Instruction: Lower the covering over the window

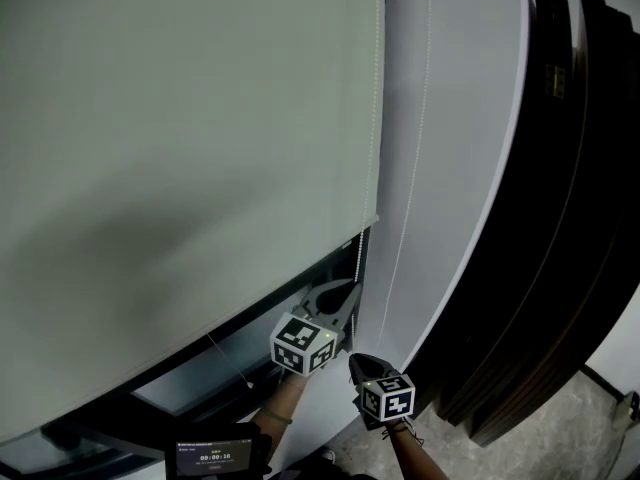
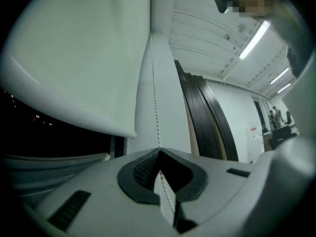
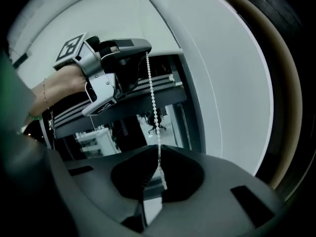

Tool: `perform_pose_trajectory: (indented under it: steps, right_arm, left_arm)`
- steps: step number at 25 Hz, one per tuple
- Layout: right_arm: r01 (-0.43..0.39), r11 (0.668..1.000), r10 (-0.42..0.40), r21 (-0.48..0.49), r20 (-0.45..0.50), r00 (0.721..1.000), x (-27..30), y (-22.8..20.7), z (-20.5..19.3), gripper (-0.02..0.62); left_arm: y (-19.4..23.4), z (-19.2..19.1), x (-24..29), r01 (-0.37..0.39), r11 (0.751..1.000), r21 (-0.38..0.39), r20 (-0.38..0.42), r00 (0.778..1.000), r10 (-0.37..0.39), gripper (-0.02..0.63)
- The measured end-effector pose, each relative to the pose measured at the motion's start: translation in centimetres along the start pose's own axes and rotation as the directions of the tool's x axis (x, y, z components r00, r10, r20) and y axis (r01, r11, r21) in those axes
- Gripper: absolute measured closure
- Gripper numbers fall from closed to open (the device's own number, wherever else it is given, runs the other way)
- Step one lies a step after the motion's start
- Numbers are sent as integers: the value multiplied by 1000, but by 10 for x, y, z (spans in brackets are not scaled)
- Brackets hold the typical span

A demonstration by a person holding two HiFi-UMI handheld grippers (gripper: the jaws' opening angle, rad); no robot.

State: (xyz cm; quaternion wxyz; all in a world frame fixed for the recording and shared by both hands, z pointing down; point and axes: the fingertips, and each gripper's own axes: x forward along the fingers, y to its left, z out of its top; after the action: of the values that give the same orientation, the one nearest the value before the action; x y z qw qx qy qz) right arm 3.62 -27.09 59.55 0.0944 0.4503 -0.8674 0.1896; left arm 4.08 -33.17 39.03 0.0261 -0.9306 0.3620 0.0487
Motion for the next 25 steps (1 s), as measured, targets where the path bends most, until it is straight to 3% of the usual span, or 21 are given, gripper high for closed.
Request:
perform_pose_trajectory:
  steps: [3, 5, 9, 11, 14, 18, 22, 25]
  right_arm:
    - [20, 1000, -20, -4, -52, 998, -9, -4, -26, 575]
    - [21, 1000, -20, 12, -30, 999, -19, -6, -22, 575]
    - [-11, 1000, 11, 5, 99, 995, -38, -10, 43, 571]
    - [-56, 998, 62, -35, 190, 980, -50, -2, 98, 534]
    - [-114, 983, 157, -147, 322, 934, -69, 23, 191, 500]
    - [-88, 948, 219, -306, 426, 878, -85, 50, 294, 494]
    - [-18, 934, 196, -358, 467, 862, -78, 45, 357, 494]
    - [-32, 927, 223, -374, 480, 848, -75, 50, 387, 494]
  left_arm:
    - [2, -60, -12, -28, 1000, -10, -138, 990, 26, 604]
    - [2, -109, -24, -45, 998, -41, -243, 969, 34, 604]
    - [-4, -172, -47, -75, 989, -129, -347, 937, 26, 604]
    - [-12, -185, -50, -70, 988, -137, -366, 930, 15, 604]
    - [-20, -190, -49, -65, 985, -157, -362, 932, 4, 604]
    - [-29, -190, -39, -41, 987, -155, -366, 930, -19, 604]
    - [-34, -192, -32, -30, 987, -159, -365, 930, -31, 604]
    - [-36, -191, -31, -28, 986, -166, -362, 932, -34, 604]
